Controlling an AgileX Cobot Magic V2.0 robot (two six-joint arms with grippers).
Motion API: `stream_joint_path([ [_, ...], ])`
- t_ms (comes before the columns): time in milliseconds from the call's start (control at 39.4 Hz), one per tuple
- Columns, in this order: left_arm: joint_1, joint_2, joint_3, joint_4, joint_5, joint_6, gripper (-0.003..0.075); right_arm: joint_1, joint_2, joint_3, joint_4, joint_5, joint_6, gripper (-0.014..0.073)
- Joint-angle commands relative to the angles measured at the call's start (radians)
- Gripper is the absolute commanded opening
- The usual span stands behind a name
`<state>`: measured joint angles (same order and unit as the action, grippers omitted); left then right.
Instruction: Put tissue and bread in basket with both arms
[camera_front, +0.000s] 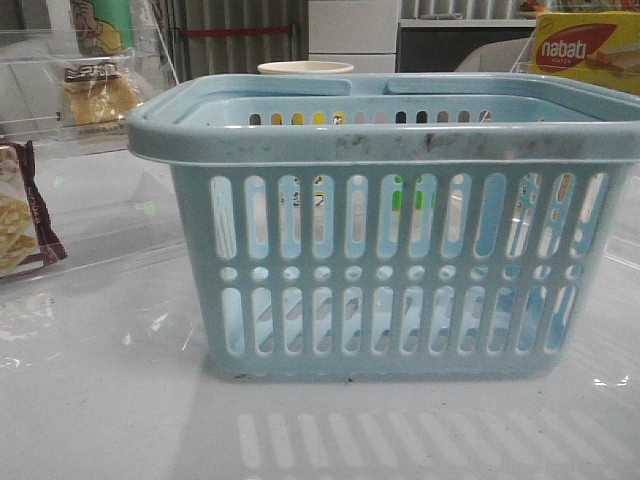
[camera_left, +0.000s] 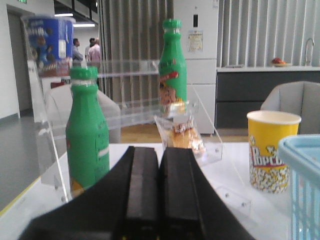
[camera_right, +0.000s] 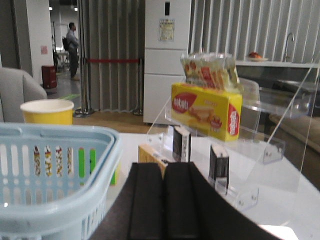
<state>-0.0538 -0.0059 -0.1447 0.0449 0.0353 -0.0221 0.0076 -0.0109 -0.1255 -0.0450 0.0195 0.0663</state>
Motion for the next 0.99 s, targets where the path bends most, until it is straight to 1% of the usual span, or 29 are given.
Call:
stream_joint_path([
  [0,-0.006,0.022,-0.146,-0.012,-0.007,-0.011,0.0095,-0.002,0.007,-0.151,-0.008,0.011,-0.002,0.0056],
  [229,-0.006,0.177,-0.414,-0.012,0.181,-0.011,0.0095,-0.002,0.154,-0.433,-0.008,0.254,-0.002,0.0056],
  [330,-0.006,0.255,-0.513,-0.012,0.28,-0.011,0.0095,-0.002,0.231,-0.529,-0.008,0.392,-0.002,0.0056],
  [432,-0.006,0.316,-0.568,-0.012,0.348,-0.011,0.0095,-0.002,0.302,-0.588,-0.008,0.504,-0.002,0.0056],
  [559,-0.006,0.37,-0.571,-0.006,0.387,-0.009,0.0095,-0.002,0.373,-0.594,-0.008,0.597,-0.002,0.0056],
  [635,-0.006,0.398,-0.571,0.007,0.453,0.0,0.0095,-0.002,0.41,-0.586,-0.008,0.634,-0.002,0.0056],
  [864,-0.006,0.474,-0.564,0.009,0.58,0.0,0.0095,-0.002,0.483,-0.538,-0.008,0.654,-0.002,0.0056],
  [965,-0.006,0.497,-0.564,0.009,0.601,0.0,0.0095,-0.002,0.507,-0.518,-0.008,0.66,-0.002,0.0057],
])
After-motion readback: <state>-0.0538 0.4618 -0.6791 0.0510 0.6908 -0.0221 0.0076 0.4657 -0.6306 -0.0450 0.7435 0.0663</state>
